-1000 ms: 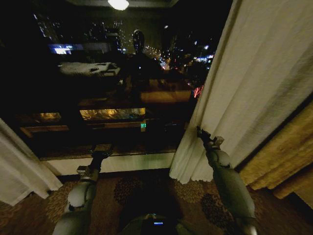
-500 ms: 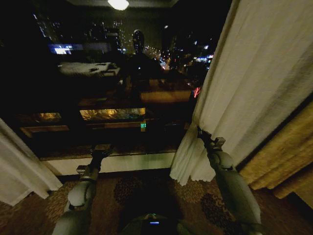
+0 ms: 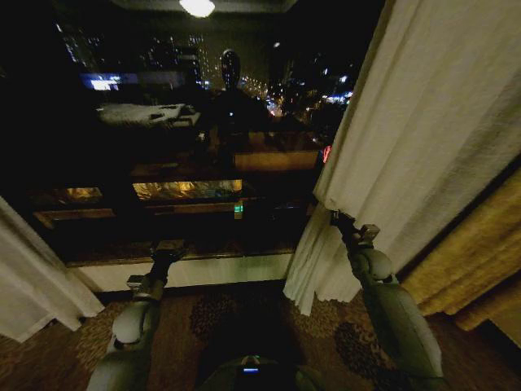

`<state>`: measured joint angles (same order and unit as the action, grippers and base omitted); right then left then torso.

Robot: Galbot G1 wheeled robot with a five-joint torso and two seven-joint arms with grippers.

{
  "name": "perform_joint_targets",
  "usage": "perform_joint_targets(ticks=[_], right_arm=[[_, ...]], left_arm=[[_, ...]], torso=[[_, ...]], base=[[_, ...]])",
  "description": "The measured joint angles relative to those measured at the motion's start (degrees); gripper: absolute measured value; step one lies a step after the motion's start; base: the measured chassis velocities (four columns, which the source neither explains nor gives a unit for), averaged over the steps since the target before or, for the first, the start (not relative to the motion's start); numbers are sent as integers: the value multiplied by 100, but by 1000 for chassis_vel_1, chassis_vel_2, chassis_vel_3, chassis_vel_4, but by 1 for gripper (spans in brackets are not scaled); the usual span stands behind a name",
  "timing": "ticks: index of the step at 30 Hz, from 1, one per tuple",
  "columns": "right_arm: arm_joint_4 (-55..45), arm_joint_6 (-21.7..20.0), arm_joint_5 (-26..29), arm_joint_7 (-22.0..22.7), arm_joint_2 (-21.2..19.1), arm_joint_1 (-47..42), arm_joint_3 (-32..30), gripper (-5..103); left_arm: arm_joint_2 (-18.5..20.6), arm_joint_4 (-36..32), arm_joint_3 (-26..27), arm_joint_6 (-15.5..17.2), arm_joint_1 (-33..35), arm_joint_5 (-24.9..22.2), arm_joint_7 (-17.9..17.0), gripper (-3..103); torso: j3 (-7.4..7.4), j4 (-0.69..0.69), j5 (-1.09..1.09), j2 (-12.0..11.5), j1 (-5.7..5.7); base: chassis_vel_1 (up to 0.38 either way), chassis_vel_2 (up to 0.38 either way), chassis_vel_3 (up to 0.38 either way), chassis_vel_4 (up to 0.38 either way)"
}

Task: Open the curtains by pulling them apart, changing their state from closed to fully open.

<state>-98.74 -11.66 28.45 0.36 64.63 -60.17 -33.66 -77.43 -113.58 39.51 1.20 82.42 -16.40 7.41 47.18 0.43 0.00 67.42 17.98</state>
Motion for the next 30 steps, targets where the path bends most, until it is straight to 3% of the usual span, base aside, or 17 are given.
perform_joint_targets(ticks=[16, 30], right_arm=[[-118, -173, -16, -34, -25, -99, -42, 0], [-237, -162, -27, -41, 35, -184, -103, 0]], left_arm=[[15, 19, -10, -1, -28, -13, 3, 100], [29, 20, -20, -5, -60, -37, 8, 100]], torso=[[0, 0, 0, 0, 0], [0, 1, -1, -2, 1]], base=[[-18, -10, 12, 13], [-129, -121, 129, 117]])
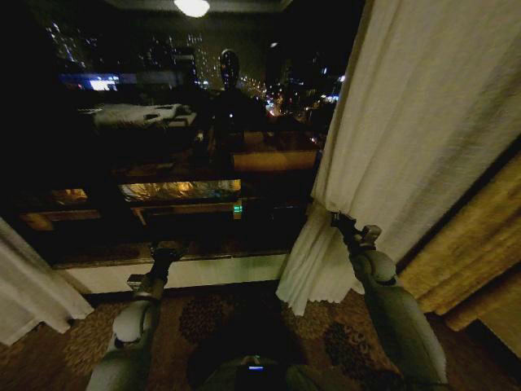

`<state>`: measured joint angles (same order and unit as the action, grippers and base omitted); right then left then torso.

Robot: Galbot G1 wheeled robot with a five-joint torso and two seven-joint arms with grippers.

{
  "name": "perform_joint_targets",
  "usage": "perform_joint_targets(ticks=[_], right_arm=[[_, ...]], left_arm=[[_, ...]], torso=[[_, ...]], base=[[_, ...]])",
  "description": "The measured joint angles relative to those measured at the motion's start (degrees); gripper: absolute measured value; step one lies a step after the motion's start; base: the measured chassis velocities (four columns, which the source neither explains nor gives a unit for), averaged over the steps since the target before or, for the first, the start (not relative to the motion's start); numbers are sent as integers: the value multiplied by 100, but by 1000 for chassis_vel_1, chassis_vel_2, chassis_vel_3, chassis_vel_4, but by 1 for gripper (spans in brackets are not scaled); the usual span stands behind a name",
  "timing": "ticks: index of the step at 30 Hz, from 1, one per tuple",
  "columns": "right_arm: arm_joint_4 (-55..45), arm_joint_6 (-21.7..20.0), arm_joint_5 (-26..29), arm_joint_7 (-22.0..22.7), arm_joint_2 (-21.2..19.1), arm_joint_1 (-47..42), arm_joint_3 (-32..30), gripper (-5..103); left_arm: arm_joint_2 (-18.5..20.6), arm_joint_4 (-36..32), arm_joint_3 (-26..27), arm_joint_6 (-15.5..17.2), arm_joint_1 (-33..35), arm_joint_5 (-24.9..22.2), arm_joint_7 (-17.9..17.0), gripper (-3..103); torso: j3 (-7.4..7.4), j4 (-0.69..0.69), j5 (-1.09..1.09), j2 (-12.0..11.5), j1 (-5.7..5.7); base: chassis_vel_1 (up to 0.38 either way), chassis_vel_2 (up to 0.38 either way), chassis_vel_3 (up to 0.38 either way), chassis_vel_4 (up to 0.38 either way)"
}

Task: Open the curtains by pulling them apart, changing their state from closed to fully open.

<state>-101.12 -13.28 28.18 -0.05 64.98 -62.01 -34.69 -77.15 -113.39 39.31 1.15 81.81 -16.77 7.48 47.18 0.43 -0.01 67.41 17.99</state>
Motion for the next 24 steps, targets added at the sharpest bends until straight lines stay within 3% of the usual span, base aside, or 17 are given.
perform_joint_targets(ticks=[24], right_arm=[[-171, 19, 5, -9, 8, -247, -171, 0]], left_arm=[[-8, 7, -16, -7, 20, 7, 4, 100]], torso=[[0, -1, 1, 1, 0]], base=[[-74, -74, 74, 78]])
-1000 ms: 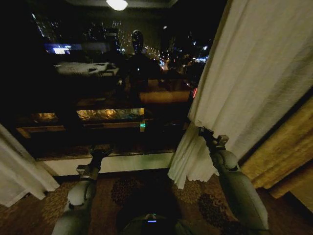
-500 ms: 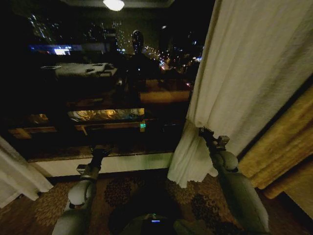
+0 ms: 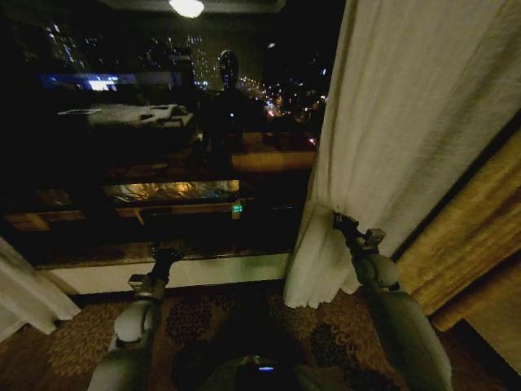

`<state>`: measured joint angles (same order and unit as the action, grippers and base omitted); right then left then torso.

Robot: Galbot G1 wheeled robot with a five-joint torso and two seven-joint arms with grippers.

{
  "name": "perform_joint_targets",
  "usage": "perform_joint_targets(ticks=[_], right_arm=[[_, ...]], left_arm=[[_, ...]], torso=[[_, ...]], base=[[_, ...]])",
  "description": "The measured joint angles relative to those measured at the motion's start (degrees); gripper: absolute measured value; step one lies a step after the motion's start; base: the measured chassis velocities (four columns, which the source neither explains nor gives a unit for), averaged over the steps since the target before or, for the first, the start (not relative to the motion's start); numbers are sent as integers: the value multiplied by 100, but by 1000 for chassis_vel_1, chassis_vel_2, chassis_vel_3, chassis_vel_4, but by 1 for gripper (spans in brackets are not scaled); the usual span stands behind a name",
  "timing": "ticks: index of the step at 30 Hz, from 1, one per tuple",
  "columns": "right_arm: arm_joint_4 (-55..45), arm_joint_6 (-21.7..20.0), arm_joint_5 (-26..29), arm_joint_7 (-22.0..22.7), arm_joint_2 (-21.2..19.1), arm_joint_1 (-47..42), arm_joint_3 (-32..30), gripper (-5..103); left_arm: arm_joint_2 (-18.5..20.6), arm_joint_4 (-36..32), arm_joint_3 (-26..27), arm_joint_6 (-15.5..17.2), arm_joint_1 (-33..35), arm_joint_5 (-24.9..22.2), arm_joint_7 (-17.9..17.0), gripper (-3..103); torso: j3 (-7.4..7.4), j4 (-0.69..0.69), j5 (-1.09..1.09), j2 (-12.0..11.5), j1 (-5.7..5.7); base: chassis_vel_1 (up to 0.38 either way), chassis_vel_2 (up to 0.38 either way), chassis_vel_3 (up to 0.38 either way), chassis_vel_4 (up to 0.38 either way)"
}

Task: Open the curtains by pulling them apart, changing their state from closed to fully open.

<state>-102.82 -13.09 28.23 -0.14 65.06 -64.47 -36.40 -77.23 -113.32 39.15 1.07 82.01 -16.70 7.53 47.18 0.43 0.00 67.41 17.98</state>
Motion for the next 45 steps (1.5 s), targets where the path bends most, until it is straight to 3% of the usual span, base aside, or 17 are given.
perform_joint_targets(ticks=[45], right_arm=[[-248, 39, 134, -44, -29, -464, -385, 0]], left_arm=[[-25, -112, -73, -14, 45, 28, 4, 100]], torso=[[0, 0, 0, 0, 0]], base=[[-82, -83, 82, 83]])
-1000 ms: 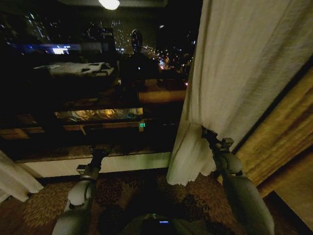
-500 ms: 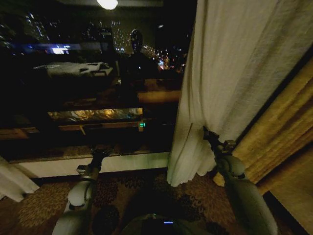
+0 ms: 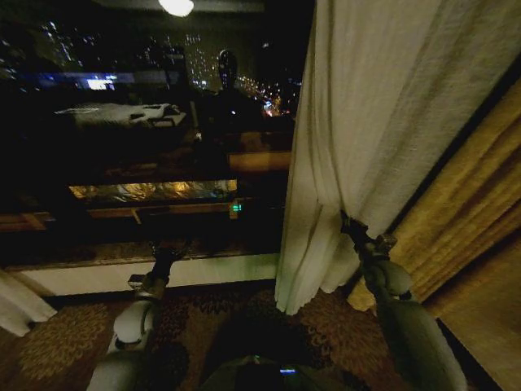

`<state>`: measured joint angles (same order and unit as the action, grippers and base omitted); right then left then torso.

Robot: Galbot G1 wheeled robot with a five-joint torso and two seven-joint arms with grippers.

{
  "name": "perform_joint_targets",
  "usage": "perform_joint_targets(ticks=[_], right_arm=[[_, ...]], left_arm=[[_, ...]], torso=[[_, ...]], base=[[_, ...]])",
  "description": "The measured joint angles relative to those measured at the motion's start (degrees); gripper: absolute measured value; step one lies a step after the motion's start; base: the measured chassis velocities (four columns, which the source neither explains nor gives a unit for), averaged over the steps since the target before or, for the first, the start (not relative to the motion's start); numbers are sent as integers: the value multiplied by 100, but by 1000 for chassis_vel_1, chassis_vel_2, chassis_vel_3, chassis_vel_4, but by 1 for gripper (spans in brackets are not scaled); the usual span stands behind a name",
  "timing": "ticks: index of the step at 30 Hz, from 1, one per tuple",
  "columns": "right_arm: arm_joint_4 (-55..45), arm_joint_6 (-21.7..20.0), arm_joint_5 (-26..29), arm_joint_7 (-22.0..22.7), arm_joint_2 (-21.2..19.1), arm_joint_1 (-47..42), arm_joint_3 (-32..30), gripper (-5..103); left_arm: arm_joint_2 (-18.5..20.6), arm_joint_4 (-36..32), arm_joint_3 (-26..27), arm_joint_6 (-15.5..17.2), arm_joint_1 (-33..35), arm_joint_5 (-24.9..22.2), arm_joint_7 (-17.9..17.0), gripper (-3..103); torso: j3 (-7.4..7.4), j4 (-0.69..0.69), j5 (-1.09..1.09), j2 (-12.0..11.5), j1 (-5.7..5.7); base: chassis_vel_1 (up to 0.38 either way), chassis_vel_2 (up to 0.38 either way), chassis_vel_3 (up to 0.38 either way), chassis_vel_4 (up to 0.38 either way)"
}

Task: Open the curtains by pulling them apart, changing their state from closed to fully open.

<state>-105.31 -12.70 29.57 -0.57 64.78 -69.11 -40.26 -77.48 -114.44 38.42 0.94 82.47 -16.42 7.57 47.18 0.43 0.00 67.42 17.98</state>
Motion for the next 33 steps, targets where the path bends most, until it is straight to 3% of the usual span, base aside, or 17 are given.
perform_joint_targets(ticks=[33], right_arm=[[-16, 17, -23, -38, 33, -10, -15, 0]], left_arm=[[16, 19, 1, -8, -22, -5, 3, 100]], torso=[[0, 0, 0, 0, 0]], base=[[-100, -98, 93, 101]])
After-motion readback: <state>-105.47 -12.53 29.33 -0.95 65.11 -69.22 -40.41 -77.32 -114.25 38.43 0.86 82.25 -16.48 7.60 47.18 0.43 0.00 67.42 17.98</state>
